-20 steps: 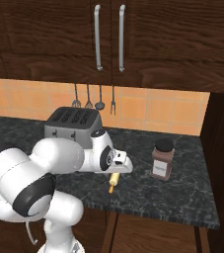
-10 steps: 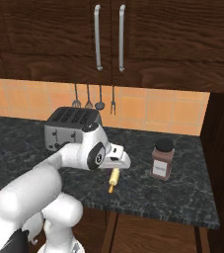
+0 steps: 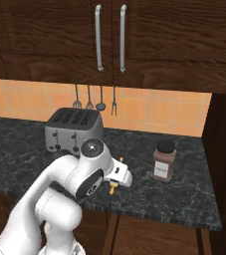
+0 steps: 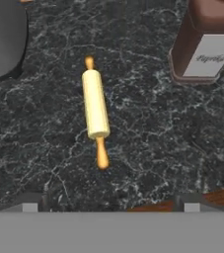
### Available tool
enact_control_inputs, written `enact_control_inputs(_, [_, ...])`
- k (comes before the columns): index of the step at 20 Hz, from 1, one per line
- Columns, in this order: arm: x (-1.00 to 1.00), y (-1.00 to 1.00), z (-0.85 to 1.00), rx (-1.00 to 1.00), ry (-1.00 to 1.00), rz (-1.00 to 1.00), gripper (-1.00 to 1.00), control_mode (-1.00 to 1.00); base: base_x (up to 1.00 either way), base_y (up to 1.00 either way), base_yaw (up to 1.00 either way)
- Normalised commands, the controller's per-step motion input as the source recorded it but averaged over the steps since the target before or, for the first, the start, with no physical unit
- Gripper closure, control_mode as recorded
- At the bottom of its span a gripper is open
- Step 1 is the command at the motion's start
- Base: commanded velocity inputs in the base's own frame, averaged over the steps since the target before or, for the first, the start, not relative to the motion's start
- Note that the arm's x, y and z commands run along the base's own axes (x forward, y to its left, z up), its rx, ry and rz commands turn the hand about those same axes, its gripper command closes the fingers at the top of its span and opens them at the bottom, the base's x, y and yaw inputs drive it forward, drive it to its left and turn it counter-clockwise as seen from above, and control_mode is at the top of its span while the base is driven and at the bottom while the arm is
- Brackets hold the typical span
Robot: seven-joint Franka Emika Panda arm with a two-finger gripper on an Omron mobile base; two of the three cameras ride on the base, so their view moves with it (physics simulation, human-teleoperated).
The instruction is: Pick the rolling pin from the drawer and place it on the counter.
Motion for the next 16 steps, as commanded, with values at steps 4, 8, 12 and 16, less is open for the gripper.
enact_control_inputs(4, [-0.61, -0.26, 0.11, 0.26, -0.04, -0.02, -1.0, -1.0, 0.0, 0.0, 0.0])
enact_control_inputs(8, [-0.12, -0.24, -0.02, 0.13, 0.02, 0.0, -1.0, -1.0, 0.0, 0.0, 0.0])
enact_control_inputs(12, [0.03, -0.13, -0.03, 0.0, 0.23, 0.0, -1.0, -1.0, 0.0, 0.0, 0.0])
enact_control_inputs(16, [0.02, -0.01, 0.0, 0.0, 0.12, 0.0, -1.0, -1.0, 0.0, 0.0, 0.0])
